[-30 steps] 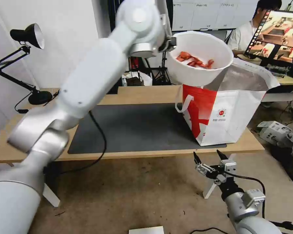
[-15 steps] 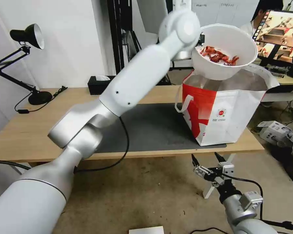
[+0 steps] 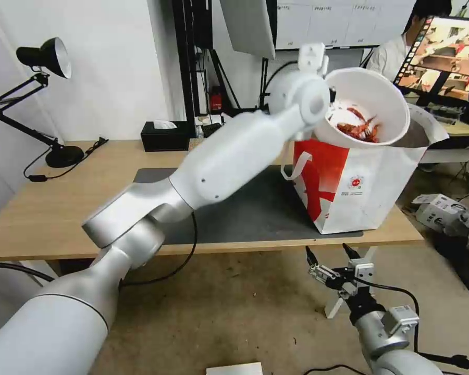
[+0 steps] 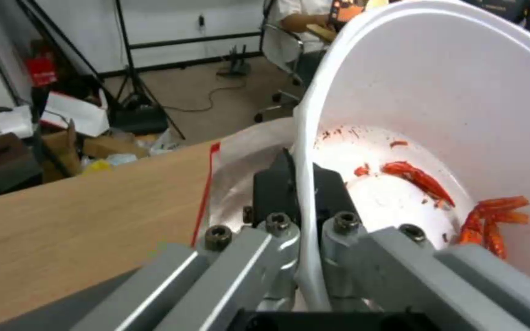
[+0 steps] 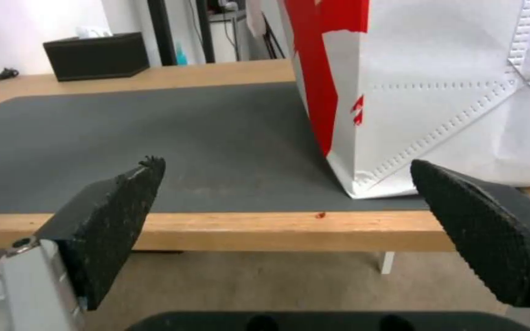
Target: Pick up the trash from the table and place it into the takeout bag.
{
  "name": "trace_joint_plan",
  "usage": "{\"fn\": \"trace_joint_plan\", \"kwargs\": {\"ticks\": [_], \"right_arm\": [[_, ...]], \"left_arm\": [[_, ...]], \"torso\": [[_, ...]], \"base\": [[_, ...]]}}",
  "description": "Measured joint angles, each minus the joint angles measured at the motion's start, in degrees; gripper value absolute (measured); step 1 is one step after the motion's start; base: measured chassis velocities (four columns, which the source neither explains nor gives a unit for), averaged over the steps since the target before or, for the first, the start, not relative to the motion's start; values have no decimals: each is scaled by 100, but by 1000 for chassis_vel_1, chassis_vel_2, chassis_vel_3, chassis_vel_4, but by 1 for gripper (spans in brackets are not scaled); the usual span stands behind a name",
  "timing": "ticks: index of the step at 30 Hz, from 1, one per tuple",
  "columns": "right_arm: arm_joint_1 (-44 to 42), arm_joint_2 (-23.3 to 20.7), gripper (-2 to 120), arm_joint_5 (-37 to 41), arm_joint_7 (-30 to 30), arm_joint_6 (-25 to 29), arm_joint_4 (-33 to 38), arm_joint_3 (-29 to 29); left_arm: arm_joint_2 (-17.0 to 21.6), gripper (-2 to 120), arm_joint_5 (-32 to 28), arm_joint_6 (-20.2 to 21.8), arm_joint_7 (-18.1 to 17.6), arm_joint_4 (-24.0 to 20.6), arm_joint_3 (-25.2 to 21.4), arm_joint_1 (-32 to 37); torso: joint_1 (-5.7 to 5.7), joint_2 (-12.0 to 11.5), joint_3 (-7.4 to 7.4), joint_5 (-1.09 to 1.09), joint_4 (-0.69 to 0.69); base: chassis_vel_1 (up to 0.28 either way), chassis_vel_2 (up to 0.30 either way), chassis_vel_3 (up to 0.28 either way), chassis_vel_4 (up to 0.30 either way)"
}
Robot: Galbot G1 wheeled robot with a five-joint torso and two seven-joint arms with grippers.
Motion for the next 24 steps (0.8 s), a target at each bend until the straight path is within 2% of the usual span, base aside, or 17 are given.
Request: {"fn": "trace_joint_plan", "kwargs": {"ticks": [5, 9, 14, 17, 19, 20, 21, 24], "right_arm": [[74, 1, 100, 50, 2, 0, -27, -37], [129, 4, 100, 60, 9, -1, -63, -113], [144, 5, 100, 61, 10, -2, -83, -142], [167, 5, 100, 64, 10, -3, -113, -177], [176, 5, 100, 64, 10, -4, -124, -191], [197, 4, 100, 64, 10, -5, -139, -228], [197, 4, 100, 64, 10, -5, -139, -228], [261, 4, 100, 63, 13, -6, -183, -359]], "left_arm": [[16, 4, -18, 246, 23, -23, 17, -7], [-10, 23, 5, 395, 99, 122, 23, -93], [-22, 35, 6, 447, 131, 144, 16, -121], [14, 52, 3, 453, 180, 112, 18, -113], [26, 54, 2, 453, 203, 100, 19, -112], [41, 60, 0, 453, 239, 88, 19, -112], [41, 60, 0, 453, 239, 88, 19, -112], [56, 77, -3, 432, 387, 88, 18, -122]], "torso": [[0, 0, 0, 0, 1], [0, 0, 0, 0, 1], [0, 0, 0, 0, 1], [0, 0, 0, 0, 0], [0, 0, 0, 0, 1], [0, 0, 0, -1, 1], [0, 0, 0, -1, 1], [0, 0, 0, 0, 1]], "base": [[0, 0, 0, 0], [0, 0, 0, 0], [0, 0, 0, 0], [0, 0, 0, 0], [0, 0, 0, 0], [0, 0, 0, 0], [0, 0, 0, 0], [0, 0, 0, 0]]}}
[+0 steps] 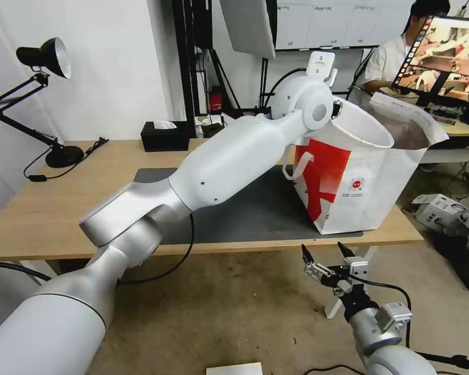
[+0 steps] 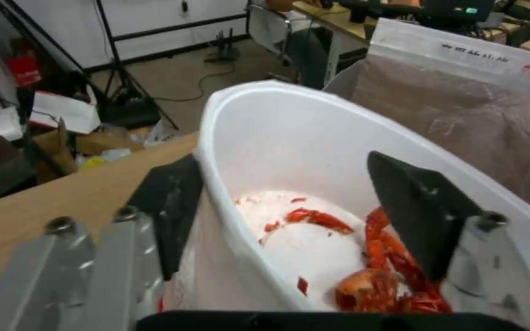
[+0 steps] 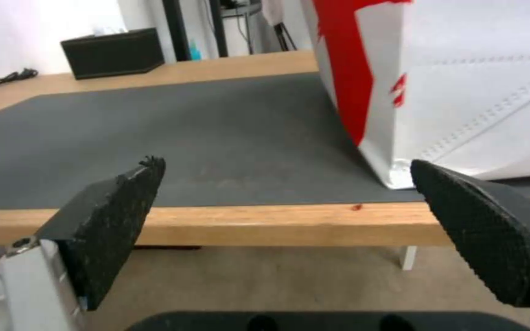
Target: Pick up the trash from the table and place it into the takeout bag.
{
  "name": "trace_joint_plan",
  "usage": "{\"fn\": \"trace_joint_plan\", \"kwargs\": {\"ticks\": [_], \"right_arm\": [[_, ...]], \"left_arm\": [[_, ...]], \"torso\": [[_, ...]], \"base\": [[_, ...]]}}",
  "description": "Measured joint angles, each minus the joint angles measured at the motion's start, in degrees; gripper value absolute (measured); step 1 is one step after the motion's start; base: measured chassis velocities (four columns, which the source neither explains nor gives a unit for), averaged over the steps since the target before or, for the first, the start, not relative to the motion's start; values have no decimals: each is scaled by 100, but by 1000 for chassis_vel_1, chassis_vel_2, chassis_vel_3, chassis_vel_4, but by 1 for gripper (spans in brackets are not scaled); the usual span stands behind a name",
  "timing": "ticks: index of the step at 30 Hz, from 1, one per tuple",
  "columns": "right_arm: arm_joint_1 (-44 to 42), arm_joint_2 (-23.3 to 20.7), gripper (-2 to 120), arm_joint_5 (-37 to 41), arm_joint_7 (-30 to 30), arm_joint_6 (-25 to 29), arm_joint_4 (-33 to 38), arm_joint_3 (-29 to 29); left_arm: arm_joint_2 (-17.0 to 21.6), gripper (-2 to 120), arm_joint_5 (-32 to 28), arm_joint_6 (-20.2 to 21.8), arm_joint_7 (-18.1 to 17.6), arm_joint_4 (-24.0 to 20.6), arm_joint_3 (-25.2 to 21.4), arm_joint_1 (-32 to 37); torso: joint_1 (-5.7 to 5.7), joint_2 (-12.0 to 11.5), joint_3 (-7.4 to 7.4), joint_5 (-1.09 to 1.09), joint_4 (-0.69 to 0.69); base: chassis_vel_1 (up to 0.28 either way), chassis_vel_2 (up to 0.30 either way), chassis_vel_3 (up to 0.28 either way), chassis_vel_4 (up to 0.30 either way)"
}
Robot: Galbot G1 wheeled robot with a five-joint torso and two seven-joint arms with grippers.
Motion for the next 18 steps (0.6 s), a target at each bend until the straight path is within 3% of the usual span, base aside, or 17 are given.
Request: {"fn": "trace_joint_plan", "kwargs": {"ticks": [7, 13, 18], "right_arm": [[32, 0, 100, -2, 3, -1, -40, -39], [87, -1, 100, 0, 4, -1, -82, -70], [170, -2, 100, 7, 15, -1, -101, -178]], "left_arm": [[-8, 98, -14, -172, 84, -14, -21, 16], [162, 100, -49, -351, 373, -262, 3, 53], [301, 100, -46, -138, 381, -355, 122, 59]], "torso": [[0, 0, 0, 0, -1], [0, 0, 0, -1, 0], [0, 0, 0, 0, 0]], "base": [[0, 0, 0, 0], [0, 0, 0, 0], [0, 0, 0, 0]]}}
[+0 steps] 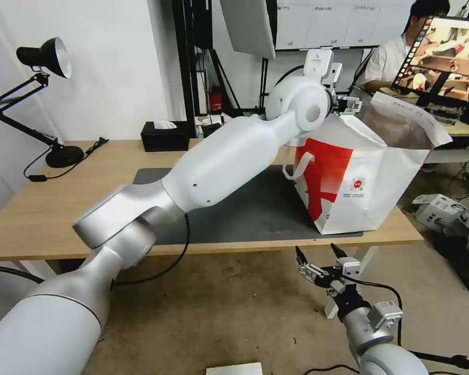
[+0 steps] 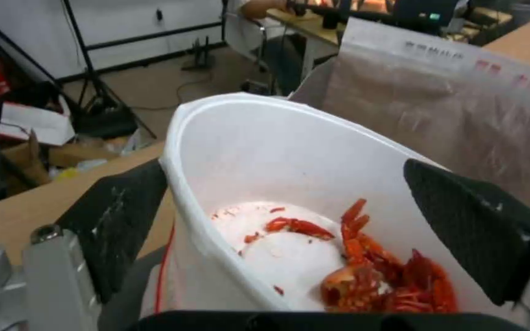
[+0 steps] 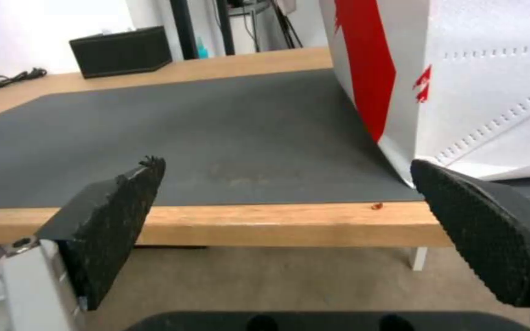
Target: Pick up the trash from the table and place it into the takeout bag.
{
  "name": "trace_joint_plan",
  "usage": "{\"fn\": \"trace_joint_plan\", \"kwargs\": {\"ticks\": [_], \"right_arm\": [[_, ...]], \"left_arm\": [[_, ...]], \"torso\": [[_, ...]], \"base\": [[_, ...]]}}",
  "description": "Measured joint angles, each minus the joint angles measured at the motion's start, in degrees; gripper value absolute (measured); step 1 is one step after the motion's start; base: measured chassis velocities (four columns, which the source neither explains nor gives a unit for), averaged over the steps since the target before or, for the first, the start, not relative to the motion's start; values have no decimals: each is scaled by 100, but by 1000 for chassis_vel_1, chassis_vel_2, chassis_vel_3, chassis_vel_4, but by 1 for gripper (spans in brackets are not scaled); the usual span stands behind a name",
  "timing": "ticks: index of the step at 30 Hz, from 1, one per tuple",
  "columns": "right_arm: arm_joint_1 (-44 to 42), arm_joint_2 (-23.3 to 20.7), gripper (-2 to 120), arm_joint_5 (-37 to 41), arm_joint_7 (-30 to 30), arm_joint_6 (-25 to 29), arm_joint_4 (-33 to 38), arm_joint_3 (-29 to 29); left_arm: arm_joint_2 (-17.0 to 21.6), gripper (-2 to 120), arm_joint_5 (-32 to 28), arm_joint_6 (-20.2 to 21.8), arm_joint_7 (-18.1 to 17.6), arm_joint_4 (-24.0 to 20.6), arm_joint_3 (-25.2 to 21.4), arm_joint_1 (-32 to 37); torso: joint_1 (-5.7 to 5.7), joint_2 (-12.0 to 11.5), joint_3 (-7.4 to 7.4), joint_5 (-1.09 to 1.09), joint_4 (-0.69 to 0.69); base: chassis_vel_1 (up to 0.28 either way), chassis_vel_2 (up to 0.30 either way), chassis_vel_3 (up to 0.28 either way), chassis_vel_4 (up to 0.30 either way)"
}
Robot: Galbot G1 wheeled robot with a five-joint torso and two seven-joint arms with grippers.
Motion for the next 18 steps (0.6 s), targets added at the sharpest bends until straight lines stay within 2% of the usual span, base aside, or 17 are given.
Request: {"fn": "trace_joint_plan", "kwargs": {"ticks": [18], "right_arm": [[88, -3, 100, 31, 4, 0, -61, -15]], "left_arm": [[-21, 100, 394, 302, -7, 104, 130, -68]], "torso": [[0, 0, 0, 0, 0]], "base": [[0, 0, 0, 0]]}}
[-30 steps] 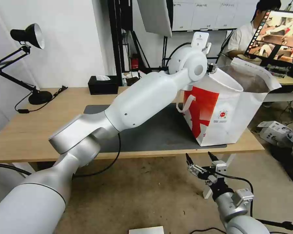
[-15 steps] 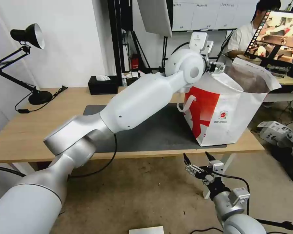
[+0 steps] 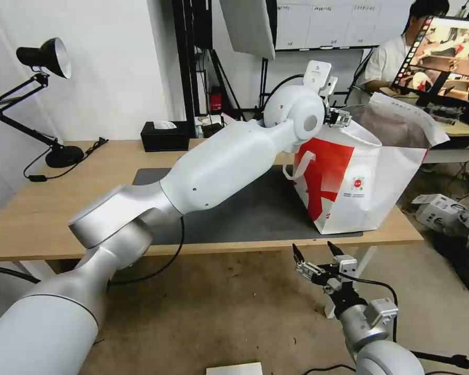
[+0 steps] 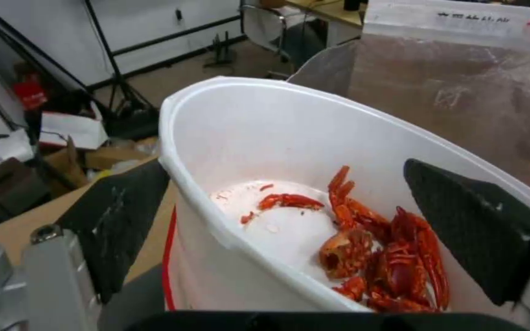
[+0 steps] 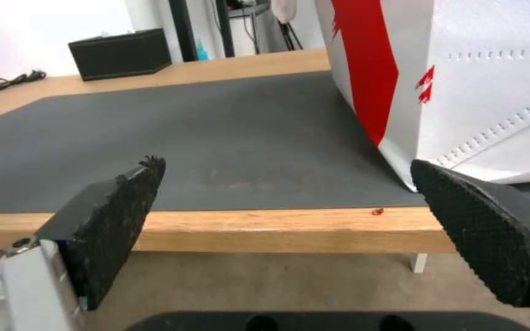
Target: Pick up the trash from the table and place it into the takeout bag.
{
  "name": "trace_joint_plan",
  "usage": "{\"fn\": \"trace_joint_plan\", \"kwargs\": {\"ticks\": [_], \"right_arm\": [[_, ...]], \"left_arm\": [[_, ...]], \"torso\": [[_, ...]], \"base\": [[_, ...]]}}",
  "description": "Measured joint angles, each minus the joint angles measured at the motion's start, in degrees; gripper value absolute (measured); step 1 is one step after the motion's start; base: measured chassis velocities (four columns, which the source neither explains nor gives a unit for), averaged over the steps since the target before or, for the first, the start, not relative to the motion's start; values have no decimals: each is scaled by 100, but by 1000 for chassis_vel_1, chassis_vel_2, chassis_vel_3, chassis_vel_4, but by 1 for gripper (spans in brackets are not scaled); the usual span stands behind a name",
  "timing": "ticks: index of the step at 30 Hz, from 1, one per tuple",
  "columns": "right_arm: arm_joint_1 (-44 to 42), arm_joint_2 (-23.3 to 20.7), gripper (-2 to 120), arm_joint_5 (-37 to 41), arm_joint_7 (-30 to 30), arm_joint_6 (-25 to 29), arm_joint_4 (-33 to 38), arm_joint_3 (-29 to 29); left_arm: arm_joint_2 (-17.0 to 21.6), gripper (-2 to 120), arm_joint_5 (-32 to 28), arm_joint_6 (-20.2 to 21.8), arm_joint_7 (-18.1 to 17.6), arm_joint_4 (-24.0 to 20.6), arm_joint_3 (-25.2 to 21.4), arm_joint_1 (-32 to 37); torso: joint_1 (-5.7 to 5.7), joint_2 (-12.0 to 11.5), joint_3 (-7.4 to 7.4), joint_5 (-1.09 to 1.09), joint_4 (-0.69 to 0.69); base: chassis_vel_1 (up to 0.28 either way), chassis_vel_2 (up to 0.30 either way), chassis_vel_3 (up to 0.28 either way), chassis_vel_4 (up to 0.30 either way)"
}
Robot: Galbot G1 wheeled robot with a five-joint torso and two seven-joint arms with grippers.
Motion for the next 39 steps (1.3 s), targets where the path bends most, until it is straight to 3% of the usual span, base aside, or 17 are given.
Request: {"fn": "trace_joint_plan", "kwargs": {"ticks": [12, 18, 20, 21, 24, 25, 27, 28, 31, 32, 35, 36, 38, 39], "right_arm": [[53, -9, 100, 2, 0, 6, -29, -135], [57, -30, 100, 3, 1, 7, -25, -142], [57, -50, 100, 20, 16, 8, 26, -140], [57, -50, 100, 20, 16, 8, 26, -140], [74, -77, 100, 95, 54, 7, 104, -129], [74, -77, 100, 95, 54, 7, 104, -129], [80, -107, 100, 131, 66, -4, 166, -115], [80, -107, 100, 131, 66, -4, 166, -115], [147, -158, 100, 229, 138, -70, 322, -89], [147, -158, 100, 229, 138, -70, 322, -89], [211, -214, 100, 329, 201, -151, 534, 74], [211, -214, 100, 329, 201, -151, 534, 74], [211, -224, 100, 328, 171, -158, 615, 209], [117, -204, 100, 327, 136, -159, 726, 387]], "left_arm": [[172, 100, 24, 164, 34, -94, 26, -123], [339, 100, -267, -123, -188, -306, -267, -69], [659, 100, -445, -419, -356, -737, -540, 67], [659, 100, -445, -419, -356, -737, -540, 67], [1221, 100, -547, -950, -470, -1322, -889, 357], [1221, 100, -547, -950, -470, -1322, -889, 357], [1689, 100, -545, -1337, -539, -1840, -1125, 660], [1689, 100, -545, -1337, -539, -1840, -1125, 660], [2520, 100, -275, -1842, -543, -2811, -1464, 1391], [2520, 100, -275, -1842, -543, -2811, -1464, 1391], [3860, 100, 549, -2333, -4, -4010, -2313, 2944], [3860, 100, 549, -2333, -4, -4010, -2313, 2944], [4314, 100, 839, -2472, 196, -4548, -2933, 3835], [4586, 100, 1171, -2641, 304, -4987, -3436, 4730]], "torso": [[0, 0, 0, 0, -1], [0, 0, 0, 1, -1], [0, 0, 0, 0, -1], [0, 0, 0, 0, -1], [0, 0, 0, -1, 1], [0, 0, 0, -1, 1], [0, 0, 0, -3, 1], [0, 0, 0, -3, 1], [0, 0, -1, -2, -3], [0, 0, -1, -2, -3], [0, 0, 0, -6, 3], [0, 0, 0, -6, 3], [-1, 0, -1, -5, 9], [-1, 0, -1, -5, 11]], "base": [[0, 0, 0, 0], [0, 0, 0, 0], [0, 0, 0, 0], [0, 0, 0, 0], [0, 0, 0, 0], [0, 0, 0, 0], [0, 0, 0, 0], [0, 0, 0, 0], [0, 0, 0, 0], [0, 0, 0, 0], [0, 0, 0, 0], [0, 0, 0, 0], [0, 0, 0, 0], [0, 0, 0, 0]]}}
